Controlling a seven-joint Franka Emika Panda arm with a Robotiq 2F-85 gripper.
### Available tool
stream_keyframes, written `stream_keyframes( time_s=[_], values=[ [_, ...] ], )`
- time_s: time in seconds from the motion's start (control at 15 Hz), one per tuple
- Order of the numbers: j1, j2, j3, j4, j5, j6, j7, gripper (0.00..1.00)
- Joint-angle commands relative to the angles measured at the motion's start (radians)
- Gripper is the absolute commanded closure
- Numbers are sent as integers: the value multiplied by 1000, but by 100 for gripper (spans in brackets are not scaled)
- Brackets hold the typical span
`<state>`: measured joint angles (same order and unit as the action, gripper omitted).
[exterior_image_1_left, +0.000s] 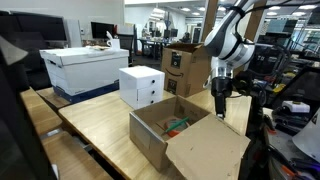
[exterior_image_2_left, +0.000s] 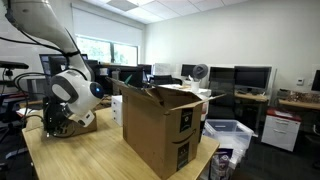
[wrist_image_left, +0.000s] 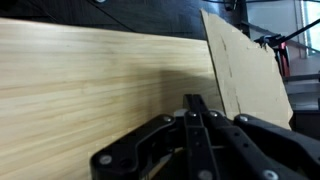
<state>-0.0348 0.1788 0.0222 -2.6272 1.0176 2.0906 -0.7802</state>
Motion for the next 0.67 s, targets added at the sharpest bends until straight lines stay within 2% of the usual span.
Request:
stream_keyframes(
  time_s=[0.0,0.2,0.6],
  values=[
    [2,-22,4,-34,124,18,-61,98],
    [-15,-21,-19,-34,147,-46,-37,98],
    [-41,-35,-81,-32,110,-152,8,98]
  ],
)
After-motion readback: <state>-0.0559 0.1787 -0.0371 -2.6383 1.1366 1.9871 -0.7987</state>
